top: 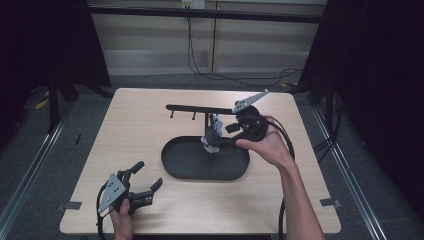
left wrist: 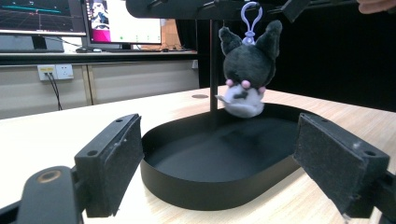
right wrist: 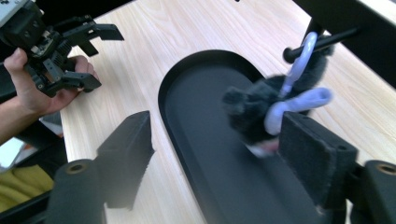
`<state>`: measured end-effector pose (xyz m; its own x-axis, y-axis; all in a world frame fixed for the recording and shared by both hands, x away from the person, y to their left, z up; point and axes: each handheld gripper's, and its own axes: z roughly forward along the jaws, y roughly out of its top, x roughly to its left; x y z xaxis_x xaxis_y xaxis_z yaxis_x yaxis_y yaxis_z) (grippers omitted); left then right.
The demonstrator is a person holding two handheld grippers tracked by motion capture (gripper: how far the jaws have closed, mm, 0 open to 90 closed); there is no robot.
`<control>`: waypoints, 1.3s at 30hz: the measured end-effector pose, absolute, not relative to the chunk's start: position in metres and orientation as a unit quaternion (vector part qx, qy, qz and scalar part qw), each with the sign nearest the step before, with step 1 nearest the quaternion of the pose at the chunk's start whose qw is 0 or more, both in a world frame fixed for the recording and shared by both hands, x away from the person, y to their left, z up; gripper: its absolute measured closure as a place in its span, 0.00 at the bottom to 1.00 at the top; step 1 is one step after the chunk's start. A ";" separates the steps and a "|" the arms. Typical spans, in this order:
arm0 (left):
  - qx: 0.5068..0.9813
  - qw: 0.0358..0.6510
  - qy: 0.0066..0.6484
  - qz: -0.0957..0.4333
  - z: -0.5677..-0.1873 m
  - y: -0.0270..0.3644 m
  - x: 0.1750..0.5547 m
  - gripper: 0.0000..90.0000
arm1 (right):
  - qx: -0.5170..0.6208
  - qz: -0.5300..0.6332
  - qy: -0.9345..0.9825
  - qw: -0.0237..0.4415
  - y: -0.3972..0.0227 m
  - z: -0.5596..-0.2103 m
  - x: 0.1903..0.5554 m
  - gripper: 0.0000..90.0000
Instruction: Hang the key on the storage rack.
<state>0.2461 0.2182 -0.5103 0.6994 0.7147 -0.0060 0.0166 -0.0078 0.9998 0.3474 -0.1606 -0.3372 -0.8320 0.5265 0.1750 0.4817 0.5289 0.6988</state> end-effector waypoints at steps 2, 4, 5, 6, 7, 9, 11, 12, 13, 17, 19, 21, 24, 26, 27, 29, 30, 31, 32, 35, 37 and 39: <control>0.657 0.647 0.278 0.270 -0.510 0.218 0.246 0.17 | 0.287 0.402 0.869 0.028 -0.161 -0.340 0.345 0.28; 0.656 0.647 0.278 0.270 -0.510 0.218 0.246 0.17 | 0.285 0.403 0.869 0.032 -0.161 -0.347 0.340 0.25; 0.657 0.646 0.279 0.271 -0.510 0.218 0.246 0.17 | 0.290 0.407 0.866 0.032 -0.162 -0.356 0.336 0.23; 0.657 0.646 0.279 0.271 -0.510 0.218 0.246 0.17 | 0.294 0.408 0.864 0.032 -0.163 -0.359 0.335 0.22; 0.657 0.646 0.279 0.271 -0.510 0.218 0.246 0.17 | 0.294 0.408 0.864 0.032 -0.163 -0.359 0.335 0.22; 0.657 0.646 0.280 0.271 -0.510 0.218 0.246 0.17 | 0.302 0.429 0.851 0.036 -0.167 -0.370 0.328 0.18; 0.657 0.646 0.280 0.271 -0.510 0.218 0.246 0.17 | 0.304 0.432 0.848 0.046 -0.168 -0.373 0.325 0.15; 0.656 0.646 0.280 0.271 -0.510 0.218 0.246 0.17 | 0.310 0.434 0.843 0.072 -0.171 -0.379 0.318 0.17; 0.656 0.646 0.280 0.271 -0.510 0.218 0.246 0.17 | 0.313 0.435 0.841 0.072 -0.172 -0.382 0.317 0.16; 0.657 0.646 0.280 0.271 -0.510 0.218 0.246 0.17 | 0.328 0.438 0.834 0.065 -0.177 -0.397 0.310 0.16; 0.656 0.646 0.280 0.271 -0.510 0.218 0.246 0.17 | 0.336 0.441 0.829 0.073 -0.179 -0.401 0.308 0.17; 0.657 0.646 0.280 0.271 -0.510 0.218 0.246 0.17 | 0.346 0.454 0.817 0.079 -0.184 -0.409 0.303 0.16; 0.657 0.646 0.279 0.271 -0.510 0.218 0.246 0.17 | 0.349 0.466 0.805 0.116 -0.187 -0.418 0.293 0.16; 0.657 0.646 0.280 0.271 -0.510 0.218 0.246 0.17 | 0.370 0.455 0.793 0.162 -0.190 -0.428 0.284 0.17; 0.657 0.646 0.280 0.271 -0.510 0.218 0.246 0.17 | 0.370 0.455 0.793 0.162 -0.190 -0.428 0.284 0.17; 0.657 0.646 0.279 0.271 -0.510 0.218 0.246 0.17 | 0.379 0.461 0.784 0.172 -0.192 -0.436 0.279 0.16; 0.657 0.646 0.280 0.271 -0.510 0.218 0.246 0.17 | 0.384 0.457 0.782 0.178 -0.192 -0.441 0.277 0.16; 0.656 0.646 0.280 0.271 -0.510 0.218 0.246 0.17 | 0.389 0.451 0.780 0.192 -0.192 -0.445 0.275 0.17; 0.656 0.646 0.280 0.271 -0.510 0.218 0.246 0.17 | 0.392 0.452 0.775 0.201 -0.193 -0.449 0.272 0.18; 0.656 0.646 0.280 0.271 -0.510 0.218 0.246 0.17 | 0.396 0.468 0.757 0.224 -0.194 -0.461 0.265 0.17; 0.657 0.646 0.280 0.271 -0.510 0.218 0.246 0.17 | 0.402 0.470 0.741 0.262 -0.194 -0.469 0.260 0.16; 0.657 0.646 0.280 0.271 -0.510 0.218 0.246 0.17 | 0.415 0.500 0.708 0.278 -0.198 -0.479 0.254 0.16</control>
